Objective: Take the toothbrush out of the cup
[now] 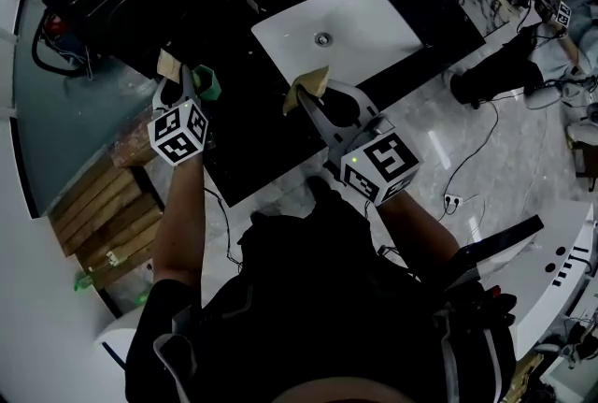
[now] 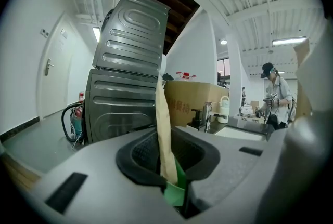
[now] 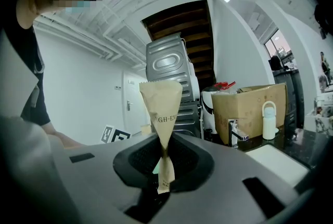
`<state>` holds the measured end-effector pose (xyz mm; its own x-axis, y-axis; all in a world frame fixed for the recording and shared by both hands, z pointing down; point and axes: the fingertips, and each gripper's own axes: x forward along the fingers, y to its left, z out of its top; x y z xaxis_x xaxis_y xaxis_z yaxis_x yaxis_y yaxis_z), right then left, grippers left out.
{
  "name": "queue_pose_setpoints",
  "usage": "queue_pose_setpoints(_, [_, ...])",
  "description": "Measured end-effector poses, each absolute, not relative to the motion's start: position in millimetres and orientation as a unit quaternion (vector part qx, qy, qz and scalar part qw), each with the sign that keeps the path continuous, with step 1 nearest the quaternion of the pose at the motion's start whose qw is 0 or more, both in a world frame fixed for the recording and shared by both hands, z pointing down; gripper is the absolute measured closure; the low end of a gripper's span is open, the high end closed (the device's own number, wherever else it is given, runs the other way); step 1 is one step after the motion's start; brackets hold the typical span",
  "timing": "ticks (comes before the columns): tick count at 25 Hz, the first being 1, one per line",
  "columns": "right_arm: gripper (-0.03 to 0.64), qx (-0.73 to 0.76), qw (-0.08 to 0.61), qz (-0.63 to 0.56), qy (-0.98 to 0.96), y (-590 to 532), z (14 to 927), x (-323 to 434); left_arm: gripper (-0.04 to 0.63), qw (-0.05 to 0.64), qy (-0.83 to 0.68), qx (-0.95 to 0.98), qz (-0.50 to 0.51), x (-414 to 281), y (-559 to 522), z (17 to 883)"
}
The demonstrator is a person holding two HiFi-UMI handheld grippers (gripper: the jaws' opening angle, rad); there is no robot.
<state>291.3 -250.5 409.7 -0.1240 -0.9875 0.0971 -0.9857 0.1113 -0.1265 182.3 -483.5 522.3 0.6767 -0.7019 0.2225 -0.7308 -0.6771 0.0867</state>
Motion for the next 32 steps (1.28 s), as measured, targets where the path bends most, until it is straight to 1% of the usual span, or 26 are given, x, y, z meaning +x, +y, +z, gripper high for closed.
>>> queue_pose_setpoints(5, [0.568,-0.654,0.012,-0.076,0.753,-252.1,401.3,287.0,0.554,0.081,-0.394,0.914,0.059,178.3,-482.5,496.4])
queue_pose_setpoints(15, [0.568,-0.63,0.031,-0.051,0.774,-255.6,368.1,278.4,0.558,0.047,-0.377,0.925,0.005,159.6,-444.9,413.4])
queue_pose_setpoints(19, [0.568,-0.622,0.038,-0.047,0.781,-259.7,360.6,274.9,0.56,0.051,-0.375,0.926,-0.004,143.2,-425.7,389.7])
queue_pose_setpoints(25, [0.568,-0.608,0.047,-0.047,0.791,-267.5,355.8,269.0,0.561,0.047,-0.378,0.925,-0.008,116.5,-386.6,368.0])
queue_pose_setpoints(32, [0.568,-0.587,0.041,-0.039,0.808,-272.3,352.2,256.0,0.563,0.038,-0.389,0.92,0.006,93.6,-345.5,365.8])
